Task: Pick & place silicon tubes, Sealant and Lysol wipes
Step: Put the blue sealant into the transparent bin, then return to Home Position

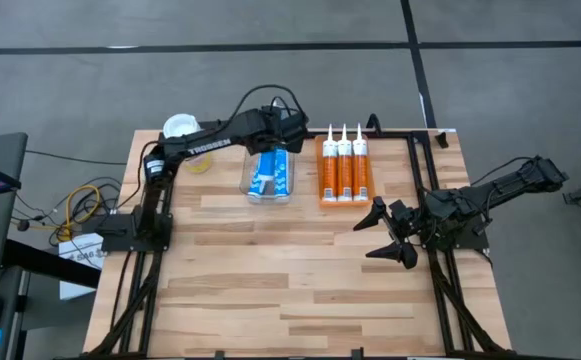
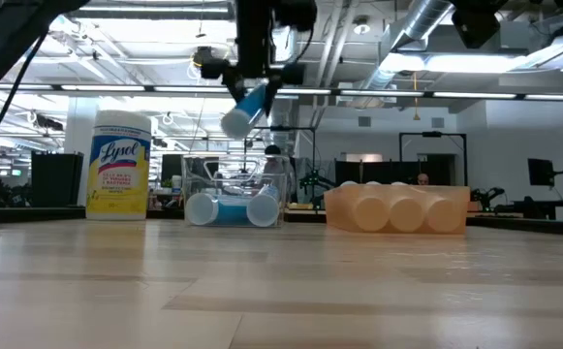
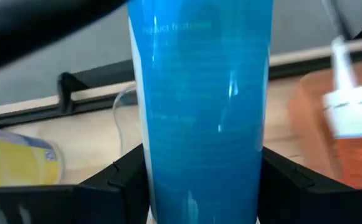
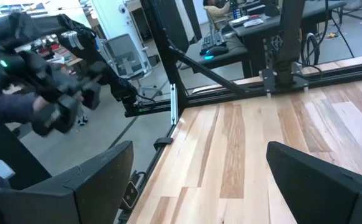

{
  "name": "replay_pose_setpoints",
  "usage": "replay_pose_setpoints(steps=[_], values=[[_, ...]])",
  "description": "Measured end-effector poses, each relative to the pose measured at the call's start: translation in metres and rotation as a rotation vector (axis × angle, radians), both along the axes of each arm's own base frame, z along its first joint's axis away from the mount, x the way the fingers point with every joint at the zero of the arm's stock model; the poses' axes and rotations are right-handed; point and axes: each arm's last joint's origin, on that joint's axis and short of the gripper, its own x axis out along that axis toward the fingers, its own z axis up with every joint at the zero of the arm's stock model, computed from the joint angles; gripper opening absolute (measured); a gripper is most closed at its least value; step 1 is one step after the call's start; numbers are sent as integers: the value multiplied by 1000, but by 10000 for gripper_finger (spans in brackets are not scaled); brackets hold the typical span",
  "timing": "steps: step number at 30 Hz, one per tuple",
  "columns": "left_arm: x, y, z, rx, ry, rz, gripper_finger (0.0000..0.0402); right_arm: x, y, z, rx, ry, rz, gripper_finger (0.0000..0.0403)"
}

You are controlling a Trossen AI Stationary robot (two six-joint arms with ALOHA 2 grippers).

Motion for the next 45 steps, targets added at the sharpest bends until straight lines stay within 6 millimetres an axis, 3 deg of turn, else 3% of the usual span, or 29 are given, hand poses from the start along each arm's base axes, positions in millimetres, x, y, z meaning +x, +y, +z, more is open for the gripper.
replay_pose_setpoints(steps=[12, 18, 27, 36, 45], values=[[27, 23, -77, -121, 177, -53, 199, 0, 0, 0, 0, -1, -1, 359], [34, 25, -102, -214, 207, -68, 199, 0, 0, 0, 7, 2, -2, 359], [31, 27, -117, -292, 232, -1, 199, 0, 0, 0, 7, 4, -2, 359], [29, 27, -120, -318, 231, 36, 200, 0, 0, 0, 8, 3, -2, 359], [28, 27, -120, -333, 254, 4, 328, 0, 0, 0, 8, 3, -1, 359]])
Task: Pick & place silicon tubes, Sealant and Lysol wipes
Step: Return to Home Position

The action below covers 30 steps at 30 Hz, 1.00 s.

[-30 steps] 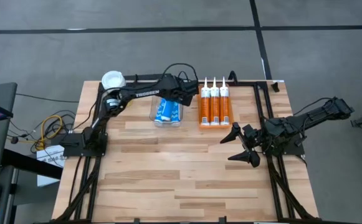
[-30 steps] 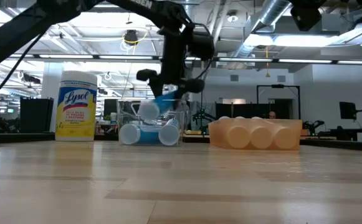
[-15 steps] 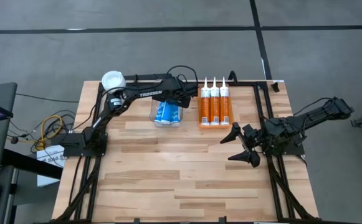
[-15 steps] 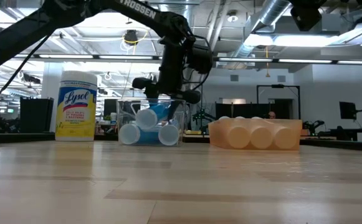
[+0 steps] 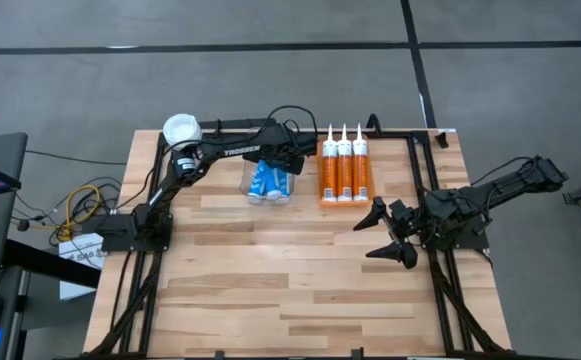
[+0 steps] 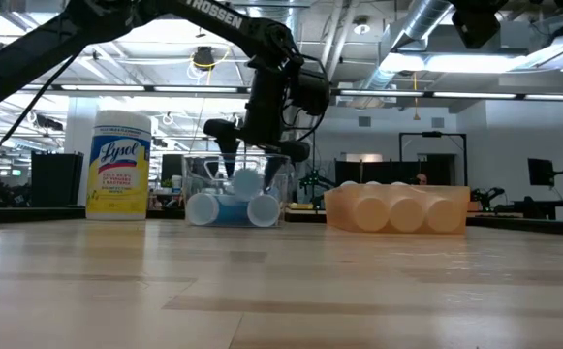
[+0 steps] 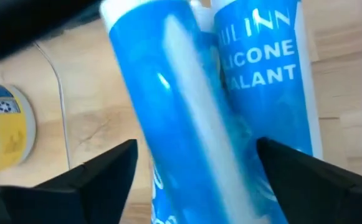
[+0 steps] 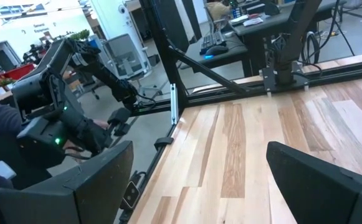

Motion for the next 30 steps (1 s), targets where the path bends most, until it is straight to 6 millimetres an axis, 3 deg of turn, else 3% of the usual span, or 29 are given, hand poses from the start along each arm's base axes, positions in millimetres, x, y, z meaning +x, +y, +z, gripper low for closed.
replay_pose_setpoints(steps=[7, 13, 22, 26, 30], values=[[-4, -3, 12, -44, 51, -91, 353, 0, 0, 0, 0, 0, 0, 359], [-22, -24, 74, 35, 8, -74, 355, 0, 0, 4, 5, -12, 1, 359], [-69, -122, 186, 368, -238, -216, 355, -11, -3, 15, 27, -65, 40, 359], [-98, -165, 218, 481, -344, -287, 355, -19, -5, 18, 32, -76, 67, 359], [-121, -195, 236, 568, -419, -348, 355, -24, -6, 18, 31, -62, 95, 359]])
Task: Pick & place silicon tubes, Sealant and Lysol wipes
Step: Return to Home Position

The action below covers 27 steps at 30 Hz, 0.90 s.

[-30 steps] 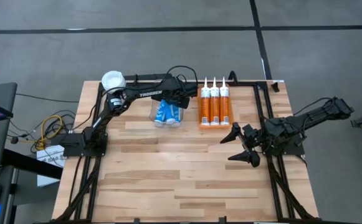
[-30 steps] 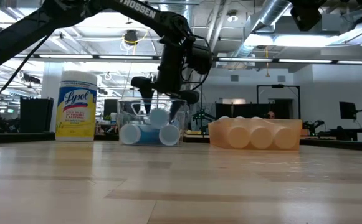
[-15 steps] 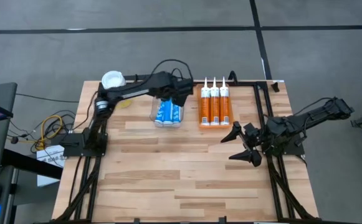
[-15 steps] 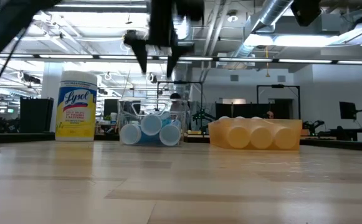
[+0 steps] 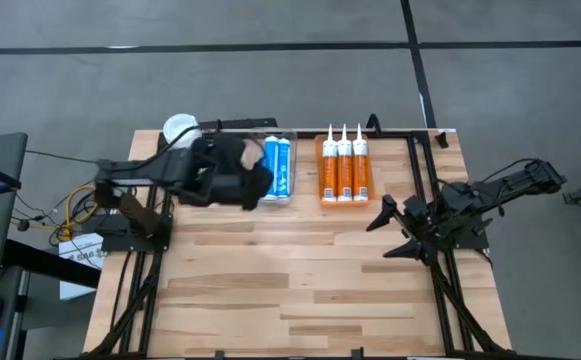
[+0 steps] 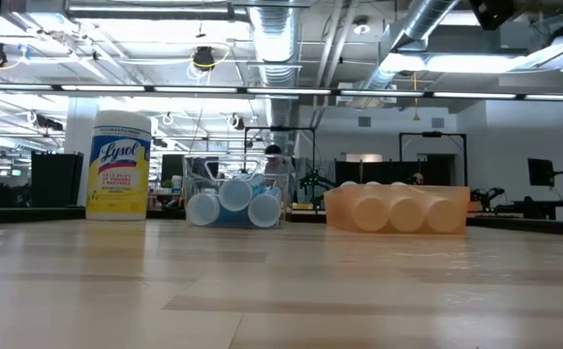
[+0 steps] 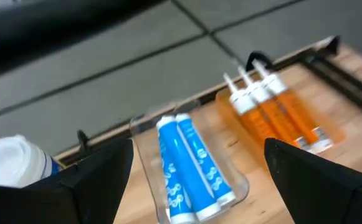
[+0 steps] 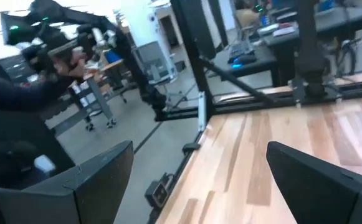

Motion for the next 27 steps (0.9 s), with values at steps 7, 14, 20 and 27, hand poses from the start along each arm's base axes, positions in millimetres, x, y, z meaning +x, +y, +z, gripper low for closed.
replay_pose_setpoints(steps=[7, 14, 20, 27], values=[[-41, -21, -8, 47, -72, -12, 355, -10, 0, 3, 10, -14, 129, 359], [-88, -22, -65, 0, -111, 46, 355, -11, 0, 3, 86, 28, 139, 359], [-103, -26, -117, -63, -155, -43, 355, -11, 0, 3, 92, 34, 139, 359], [-104, -27, -166, -107, -183, -266, 355, -11, 1, 3, 91, 33, 151, 359]])
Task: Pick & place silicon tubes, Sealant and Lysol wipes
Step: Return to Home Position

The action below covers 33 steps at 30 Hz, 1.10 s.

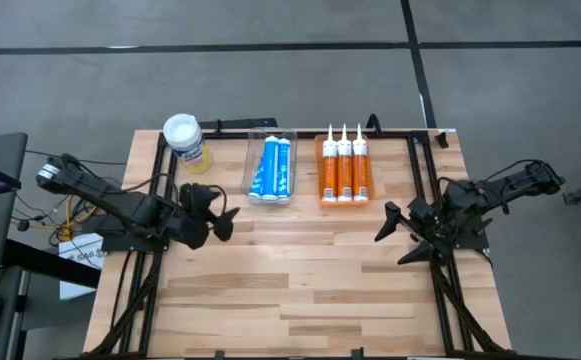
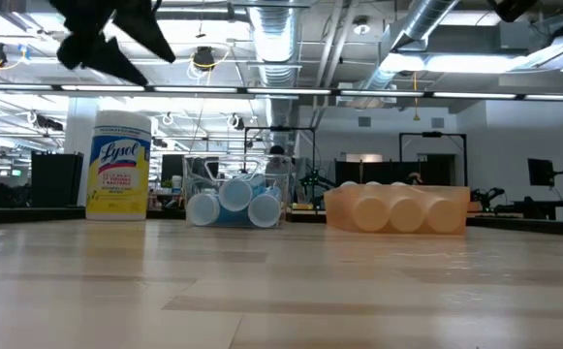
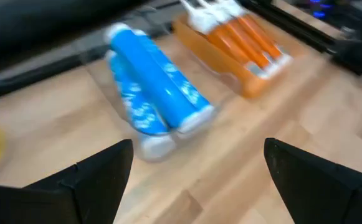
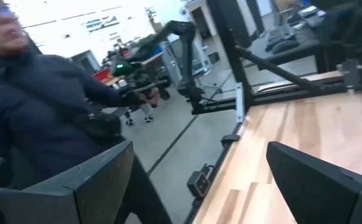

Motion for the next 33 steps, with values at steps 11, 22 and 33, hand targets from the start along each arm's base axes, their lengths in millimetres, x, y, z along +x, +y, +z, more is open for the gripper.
replay_pose_setpoints(steps=[11, 22, 33], values=[[-30, 27, -32, 9, -100, -154, 355, -8, 2, 10, -61, -178, 165, 359], [-69, 46, -36, 77, -232, -210, 355, -11, 2, 3, -99, -228, 260, 359], [-84, 49, -88, 0, -261, -170, 355, -1, -8, -35, -51, -272, 185, 359]])
